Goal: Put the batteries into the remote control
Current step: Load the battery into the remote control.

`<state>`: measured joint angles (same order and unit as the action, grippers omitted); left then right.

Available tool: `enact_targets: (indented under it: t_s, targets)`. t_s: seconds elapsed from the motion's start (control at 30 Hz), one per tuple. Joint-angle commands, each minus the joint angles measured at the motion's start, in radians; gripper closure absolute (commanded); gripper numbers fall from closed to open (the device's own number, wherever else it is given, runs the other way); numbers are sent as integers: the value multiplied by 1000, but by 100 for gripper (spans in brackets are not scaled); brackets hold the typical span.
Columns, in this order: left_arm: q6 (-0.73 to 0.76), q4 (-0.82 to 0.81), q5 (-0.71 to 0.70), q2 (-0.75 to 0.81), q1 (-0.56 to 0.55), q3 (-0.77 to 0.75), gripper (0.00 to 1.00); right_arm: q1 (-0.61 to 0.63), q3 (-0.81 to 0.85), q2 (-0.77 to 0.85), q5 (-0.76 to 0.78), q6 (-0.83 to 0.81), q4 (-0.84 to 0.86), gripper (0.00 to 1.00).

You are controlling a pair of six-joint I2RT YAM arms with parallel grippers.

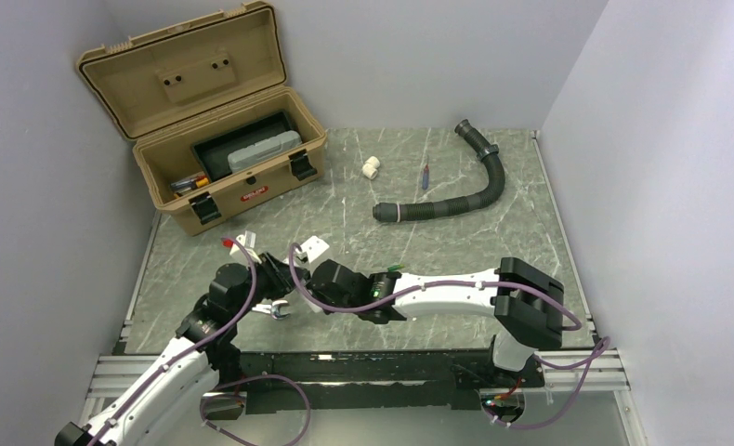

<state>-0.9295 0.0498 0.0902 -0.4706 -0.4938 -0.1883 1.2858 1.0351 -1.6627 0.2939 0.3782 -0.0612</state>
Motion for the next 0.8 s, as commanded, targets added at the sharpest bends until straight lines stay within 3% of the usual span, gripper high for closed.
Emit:
enact_targets:
  t_s: [0.0,0.4,0.77]
  targets:
    - [-6,-56,7,6,-4,-58,100,3,11,50,4,13,-10,100]
    - [-54,-81,20,28,-5,-40,100,3,-119,210,23,30,68,100]
    - [-145,-228,120,12,-4,10,100,4,-246,283,17,-37,379,100]
